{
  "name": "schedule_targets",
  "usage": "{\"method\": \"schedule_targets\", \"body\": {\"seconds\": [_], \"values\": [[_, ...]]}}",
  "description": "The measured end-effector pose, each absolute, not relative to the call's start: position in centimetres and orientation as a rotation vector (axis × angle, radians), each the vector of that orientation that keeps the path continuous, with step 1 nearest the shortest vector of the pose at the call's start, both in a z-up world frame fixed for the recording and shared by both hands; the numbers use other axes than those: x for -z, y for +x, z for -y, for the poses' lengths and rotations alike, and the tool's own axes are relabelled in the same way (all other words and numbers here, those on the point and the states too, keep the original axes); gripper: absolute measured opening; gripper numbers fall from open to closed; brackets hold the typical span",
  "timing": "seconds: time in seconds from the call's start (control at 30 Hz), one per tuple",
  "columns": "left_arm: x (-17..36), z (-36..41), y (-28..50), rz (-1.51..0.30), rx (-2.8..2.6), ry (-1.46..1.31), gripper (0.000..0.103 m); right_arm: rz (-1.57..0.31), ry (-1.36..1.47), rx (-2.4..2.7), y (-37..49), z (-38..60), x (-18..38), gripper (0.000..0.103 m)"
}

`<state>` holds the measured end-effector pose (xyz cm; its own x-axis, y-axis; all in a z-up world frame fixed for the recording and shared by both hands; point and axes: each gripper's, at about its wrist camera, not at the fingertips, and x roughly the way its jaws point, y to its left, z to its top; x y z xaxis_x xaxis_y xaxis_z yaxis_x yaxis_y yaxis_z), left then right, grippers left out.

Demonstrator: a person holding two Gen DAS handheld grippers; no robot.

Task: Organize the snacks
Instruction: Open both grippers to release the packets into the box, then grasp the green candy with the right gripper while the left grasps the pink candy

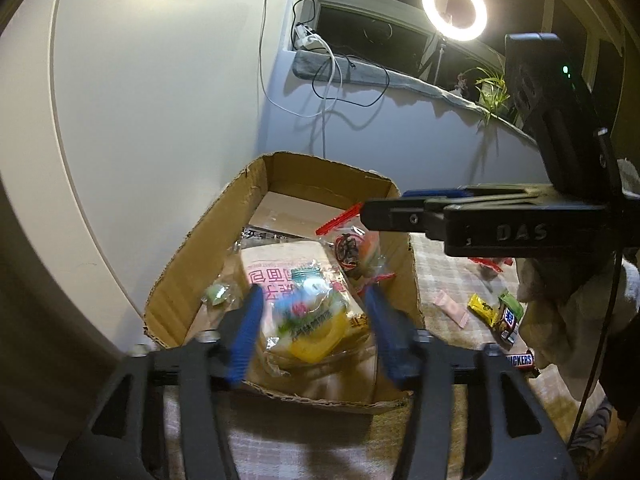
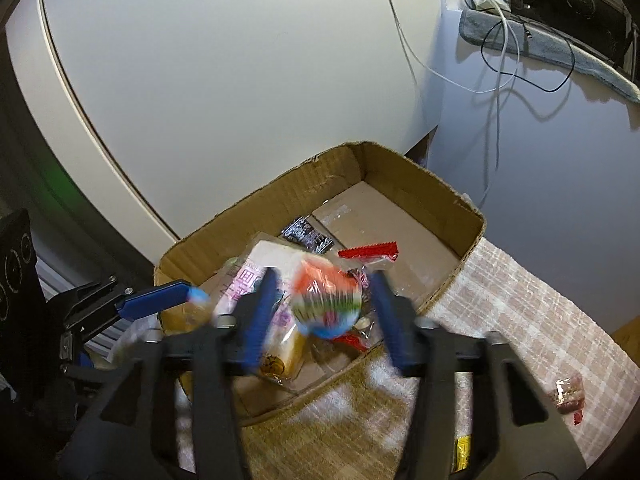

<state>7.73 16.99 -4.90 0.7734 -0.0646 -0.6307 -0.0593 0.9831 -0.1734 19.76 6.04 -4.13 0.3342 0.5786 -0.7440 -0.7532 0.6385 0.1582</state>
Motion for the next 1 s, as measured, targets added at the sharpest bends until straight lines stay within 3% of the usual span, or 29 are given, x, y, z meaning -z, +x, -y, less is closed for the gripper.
{"method": "schedule_targets", "body": {"seconds": [0.07, 0.2, 0.57, 1.0], "values": [[4.9, -16.9, 7.7, -0.685, -0.001, -0.184, 0.061, -0.845, -0.22, -0.866, 19.8, -5.9, 3.7, 0.081], [4.9, -17.0, 7.7, -0.686, -0.006, -0.181, 0.061, -0.837, -0.202, -0.857, 19.9, -5.6, 3.2, 0.09], [4.2, -16.2, 7.1, -0.675, 0.005, -0.181, 0.061, -0.834, -0.192, -0.841, 19.4, -3.6, 2.4, 0.091], [4.1, -10.7, 5.9, -0.7, 0.124, -0.176, 0.061, -0.834, -0.212, -0.75, 16.7, 6.1, 2.0, 0.091]]}}
